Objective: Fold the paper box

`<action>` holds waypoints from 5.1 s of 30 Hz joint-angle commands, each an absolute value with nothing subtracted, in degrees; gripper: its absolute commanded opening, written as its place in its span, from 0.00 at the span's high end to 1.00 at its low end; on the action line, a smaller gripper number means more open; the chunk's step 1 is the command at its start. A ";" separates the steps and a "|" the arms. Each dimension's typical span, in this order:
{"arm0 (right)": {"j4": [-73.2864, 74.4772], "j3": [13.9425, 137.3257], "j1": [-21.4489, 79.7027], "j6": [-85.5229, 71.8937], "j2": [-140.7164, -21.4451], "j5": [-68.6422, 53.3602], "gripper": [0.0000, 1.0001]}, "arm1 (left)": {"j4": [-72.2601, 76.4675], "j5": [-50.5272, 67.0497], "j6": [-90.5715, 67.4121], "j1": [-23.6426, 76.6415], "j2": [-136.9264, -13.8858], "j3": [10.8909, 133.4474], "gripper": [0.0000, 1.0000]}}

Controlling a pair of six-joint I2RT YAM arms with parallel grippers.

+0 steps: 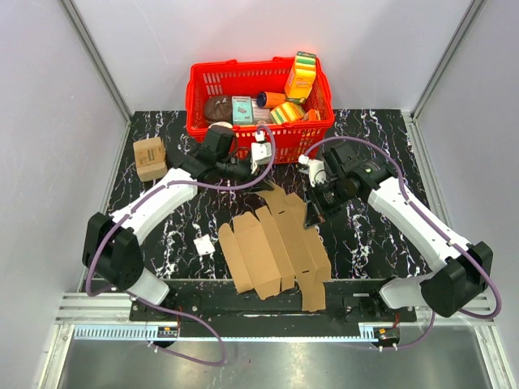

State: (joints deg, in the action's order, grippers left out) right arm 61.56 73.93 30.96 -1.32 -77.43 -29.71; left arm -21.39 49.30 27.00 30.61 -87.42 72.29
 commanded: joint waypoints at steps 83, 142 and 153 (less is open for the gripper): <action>33.84 65.14 30.85 -8.44 -50.44 -14.83 0.18 | -40.43 -6.33 -1.69 40.25 -77.15 67.85 1.00; -16.44 41.13 29.44 -8.87 -86.13 -38.23 0.57 | -25.84 4.48 11.78 34.19 -77.08 63.54 1.00; -14.07 42.01 29.36 -8.26 -85.34 -37.71 0.79 | -25.58 4.31 11.25 34.01 -77.52 63.54 1.00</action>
State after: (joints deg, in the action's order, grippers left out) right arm -13.78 39.83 29.67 -8.84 -86.89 -37.23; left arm -28.53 3.40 11.97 34.44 -79.44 63.31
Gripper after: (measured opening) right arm 0.232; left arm 0.025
